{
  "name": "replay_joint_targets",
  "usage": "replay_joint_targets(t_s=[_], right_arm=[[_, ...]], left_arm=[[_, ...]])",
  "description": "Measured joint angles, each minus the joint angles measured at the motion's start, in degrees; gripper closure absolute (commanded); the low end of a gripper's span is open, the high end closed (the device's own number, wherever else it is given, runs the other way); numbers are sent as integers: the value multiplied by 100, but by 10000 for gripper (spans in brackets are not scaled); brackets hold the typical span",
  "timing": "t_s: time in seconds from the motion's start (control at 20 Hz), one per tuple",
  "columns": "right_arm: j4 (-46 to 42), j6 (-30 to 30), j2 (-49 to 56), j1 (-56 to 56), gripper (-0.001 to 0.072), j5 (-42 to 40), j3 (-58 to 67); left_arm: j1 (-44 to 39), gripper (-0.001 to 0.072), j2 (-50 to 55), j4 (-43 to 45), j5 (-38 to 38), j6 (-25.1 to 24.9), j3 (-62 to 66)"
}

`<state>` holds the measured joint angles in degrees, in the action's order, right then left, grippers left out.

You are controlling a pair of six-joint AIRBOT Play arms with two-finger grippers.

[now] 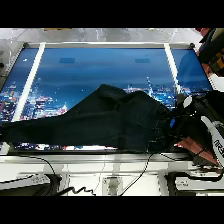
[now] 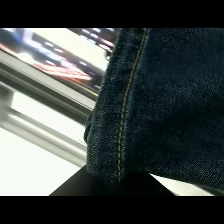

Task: Fold the clothes and pants, and hang the long-sleeved shirts on hangers.

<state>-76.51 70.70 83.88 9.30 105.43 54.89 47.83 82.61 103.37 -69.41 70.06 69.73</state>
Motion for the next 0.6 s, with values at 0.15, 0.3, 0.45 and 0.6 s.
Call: replay_joint_targets(t_s=[0.15,0.3,0.45,0.6], right_arm=[[-197,-24,-225,-26,680,13,-48],[-343,-35,-402,-31,680,22,-66],[-568,-37,-472,-35,680,20,-146],[-813,-68,-494,-35,531,11,-341]], left_arm=[[-4,678,13,205,129,0,341],[13,678,50,446,22,-105,527],[92,678,149,636,-258,-247,420],[195,607,240,960,-457,-304,81]])
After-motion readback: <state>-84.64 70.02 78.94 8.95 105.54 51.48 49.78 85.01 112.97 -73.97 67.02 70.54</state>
